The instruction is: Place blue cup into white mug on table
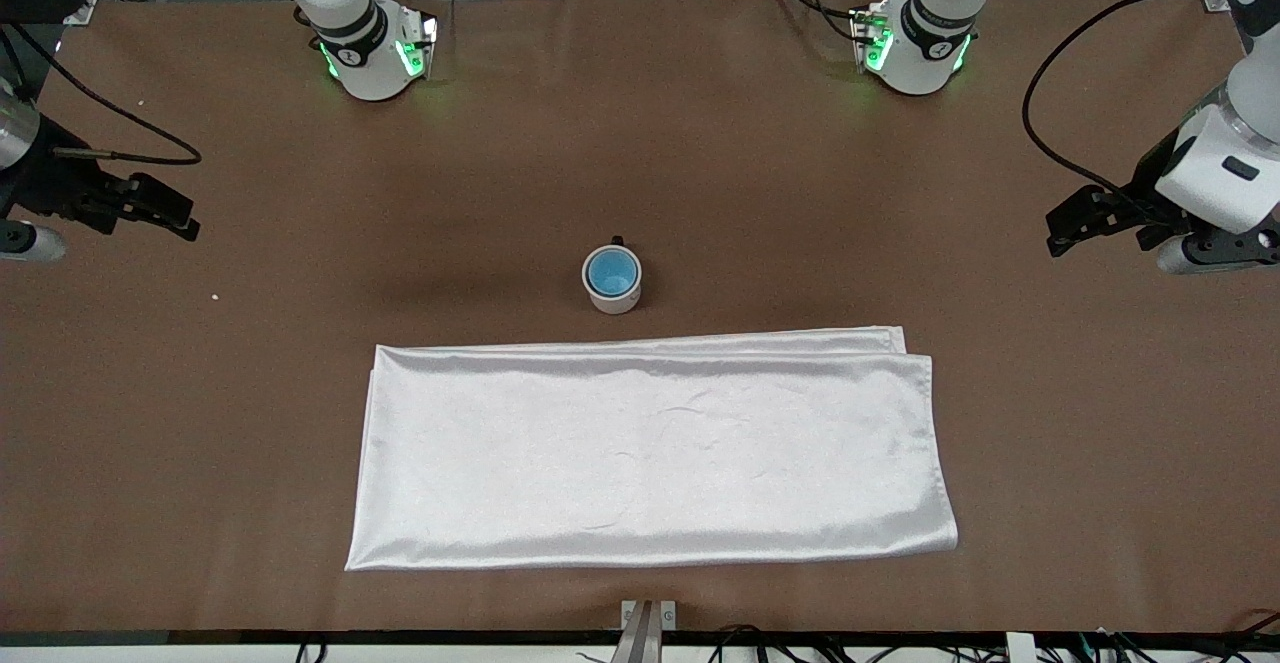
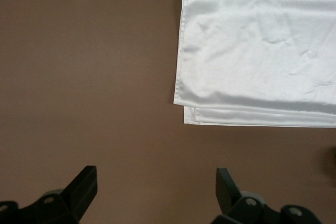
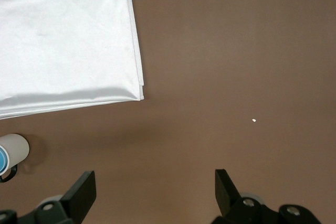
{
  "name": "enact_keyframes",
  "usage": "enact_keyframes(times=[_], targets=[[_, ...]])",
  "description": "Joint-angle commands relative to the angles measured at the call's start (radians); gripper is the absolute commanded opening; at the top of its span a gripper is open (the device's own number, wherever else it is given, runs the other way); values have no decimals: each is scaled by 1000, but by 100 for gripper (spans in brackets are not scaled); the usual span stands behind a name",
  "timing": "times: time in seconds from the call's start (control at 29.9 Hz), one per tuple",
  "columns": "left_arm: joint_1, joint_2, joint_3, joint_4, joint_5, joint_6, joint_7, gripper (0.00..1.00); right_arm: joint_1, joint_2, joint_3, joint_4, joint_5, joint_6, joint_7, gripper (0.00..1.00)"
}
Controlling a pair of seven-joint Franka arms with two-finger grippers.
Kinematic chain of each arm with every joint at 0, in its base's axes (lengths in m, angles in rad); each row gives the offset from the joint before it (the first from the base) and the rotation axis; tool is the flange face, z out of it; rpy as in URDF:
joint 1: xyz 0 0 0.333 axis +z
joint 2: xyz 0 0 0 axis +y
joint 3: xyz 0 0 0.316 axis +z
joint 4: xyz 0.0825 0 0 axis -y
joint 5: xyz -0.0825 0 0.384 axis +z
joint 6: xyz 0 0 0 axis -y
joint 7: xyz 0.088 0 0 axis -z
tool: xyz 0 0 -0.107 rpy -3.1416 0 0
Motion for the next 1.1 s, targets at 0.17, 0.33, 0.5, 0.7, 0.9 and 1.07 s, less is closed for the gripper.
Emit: enact_keyframes(times=[0.17,0.33,0.5,0.7,0.9,1.07], targets=[[11,-73,2,-84,-30,26,24,100,3,10,0,23,-11,-12,16,100],[8,-90,21,-106,-30,48,24,100,3,10,1,23,-11,-12,16,100],[7,-90,25,-106,-29,48,25,100,3,12,1,23,-11,-12,16,100],[7,-87,25,-106,-30,48,25,100,3,12,1,21,-11,-14,14,100],[7,-82,23,-104,-30,46,28,100,3,12,1,21,-11,-16,14,100],[7,-84,23,-104,-38,39,28,100,3,13,1,21,-11,-15,16,100]])
